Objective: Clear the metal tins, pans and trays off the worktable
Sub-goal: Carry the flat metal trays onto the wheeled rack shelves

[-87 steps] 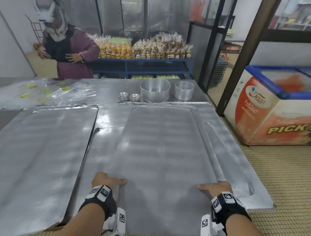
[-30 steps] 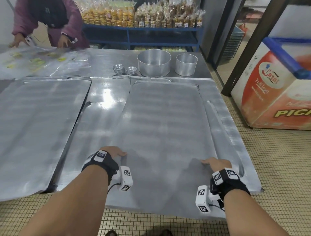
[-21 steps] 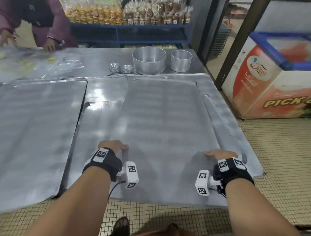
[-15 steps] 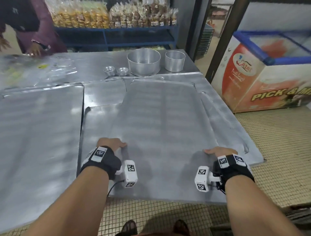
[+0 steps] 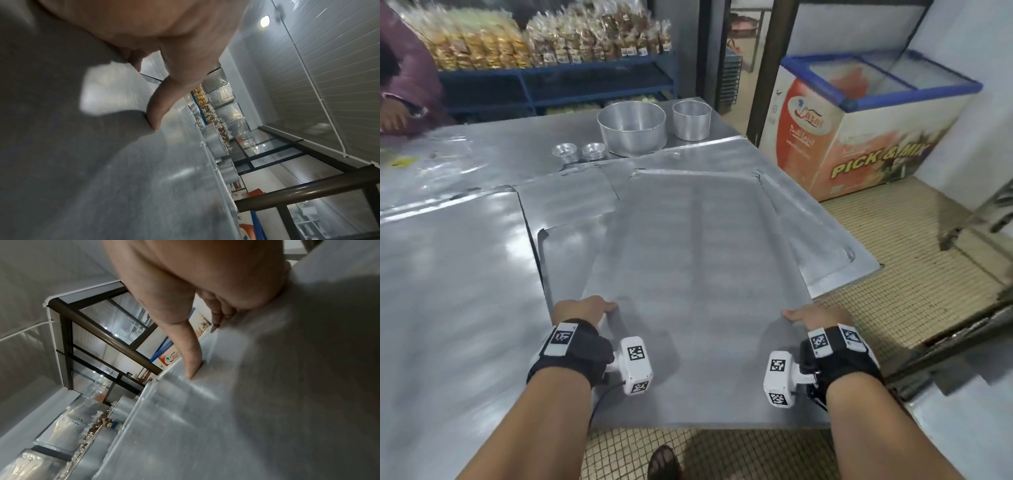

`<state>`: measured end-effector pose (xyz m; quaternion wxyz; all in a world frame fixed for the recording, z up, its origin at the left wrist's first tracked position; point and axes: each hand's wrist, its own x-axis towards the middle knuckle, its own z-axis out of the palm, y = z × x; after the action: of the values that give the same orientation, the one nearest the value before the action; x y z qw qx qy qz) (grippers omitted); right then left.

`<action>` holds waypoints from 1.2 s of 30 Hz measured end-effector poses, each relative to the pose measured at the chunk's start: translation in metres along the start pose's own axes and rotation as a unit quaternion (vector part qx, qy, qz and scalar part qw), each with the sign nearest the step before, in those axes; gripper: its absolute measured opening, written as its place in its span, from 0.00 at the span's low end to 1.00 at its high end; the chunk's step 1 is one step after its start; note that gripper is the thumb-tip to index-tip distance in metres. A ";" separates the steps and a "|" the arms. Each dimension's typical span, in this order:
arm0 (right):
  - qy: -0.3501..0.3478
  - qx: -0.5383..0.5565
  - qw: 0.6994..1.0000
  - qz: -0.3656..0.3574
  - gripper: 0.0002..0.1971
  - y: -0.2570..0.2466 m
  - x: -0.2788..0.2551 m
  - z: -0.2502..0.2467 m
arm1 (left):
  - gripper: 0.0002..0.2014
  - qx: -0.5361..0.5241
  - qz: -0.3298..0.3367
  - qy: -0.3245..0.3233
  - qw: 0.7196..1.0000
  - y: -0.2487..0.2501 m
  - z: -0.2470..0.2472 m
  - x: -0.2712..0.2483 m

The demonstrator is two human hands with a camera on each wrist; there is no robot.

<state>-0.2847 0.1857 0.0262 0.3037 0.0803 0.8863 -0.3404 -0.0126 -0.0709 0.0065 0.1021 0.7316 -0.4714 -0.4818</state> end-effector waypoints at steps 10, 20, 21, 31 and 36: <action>-0.045 0.084 0.994 0.045 0.20 0.077 -0.074 -0.020 | 0.34 -0.022 0.040 0.013 0.999 -0.045 -0.018 -0.041; 0.101 0.174 0.977 0.064 0.28 0.175 -0.134 -0.021 | 0.30 -0.035 0.095 -0.031 0.994 -0.093 -0.043 -0.076; 0.111 0.190 0.973 0.071 0.27 0.180 -0.141 -0.020 | 0.29 -0.033 0.101 -0.036 0.994 -0.094 -0.045 -0.078; 0.205 0.276 0.931 0.126 0.23 0.210 -0.224 0.003 | 0.24 0.010 0.185 -0.128 0.974 -0.093 -0.077 -0.068; 0.218 0.326 0.911 0.127 0.21 0.218 -0.285 0.036 | 0.21 0.044 0.217 -0.172 0.960 -0.088 -0.102 -0.044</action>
<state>0.0376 0.3452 0.0535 0.1001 0.3589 0.7528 -0.5427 0.1172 -0.0197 0.0324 0.0894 0.5211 -0.6503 -0.5455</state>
